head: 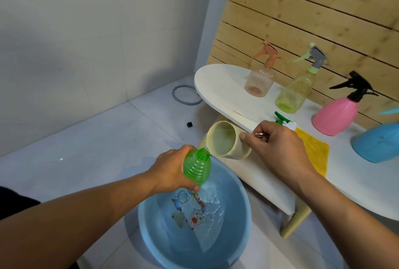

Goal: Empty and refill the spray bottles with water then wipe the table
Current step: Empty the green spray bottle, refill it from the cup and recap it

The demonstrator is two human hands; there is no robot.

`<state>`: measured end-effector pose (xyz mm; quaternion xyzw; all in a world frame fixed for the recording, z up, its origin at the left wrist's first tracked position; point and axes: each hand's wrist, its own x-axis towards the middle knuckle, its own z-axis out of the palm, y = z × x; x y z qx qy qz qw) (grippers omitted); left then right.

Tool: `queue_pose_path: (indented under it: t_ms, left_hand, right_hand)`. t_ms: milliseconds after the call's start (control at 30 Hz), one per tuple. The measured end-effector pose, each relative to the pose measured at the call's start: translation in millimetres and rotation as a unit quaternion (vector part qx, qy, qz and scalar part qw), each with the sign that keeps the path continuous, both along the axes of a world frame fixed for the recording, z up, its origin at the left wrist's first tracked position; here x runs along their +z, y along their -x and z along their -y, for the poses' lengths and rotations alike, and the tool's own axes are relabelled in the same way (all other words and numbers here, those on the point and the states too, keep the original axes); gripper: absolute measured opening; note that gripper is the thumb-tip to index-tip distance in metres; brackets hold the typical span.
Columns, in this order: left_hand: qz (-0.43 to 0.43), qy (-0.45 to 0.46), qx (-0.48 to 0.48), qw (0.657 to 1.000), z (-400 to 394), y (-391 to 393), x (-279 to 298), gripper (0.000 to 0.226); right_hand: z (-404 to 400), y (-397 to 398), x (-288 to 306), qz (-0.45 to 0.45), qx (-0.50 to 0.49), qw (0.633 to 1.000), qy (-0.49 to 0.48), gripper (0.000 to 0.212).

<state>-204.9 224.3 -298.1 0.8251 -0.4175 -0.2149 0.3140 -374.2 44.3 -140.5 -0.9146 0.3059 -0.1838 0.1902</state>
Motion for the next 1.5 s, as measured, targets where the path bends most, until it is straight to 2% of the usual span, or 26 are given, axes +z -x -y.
queue_pose_path:
  t_ms: [1500]
  left_hand:
    - [0.011, 0.011, -0.004, 1.000, 6.4, -1.3, -3.8, 0.104]
  right_hand:
    - [-12.3, 2.4, 8.6, 0.019, 0.055, 0.981, 0.187, 0.030]
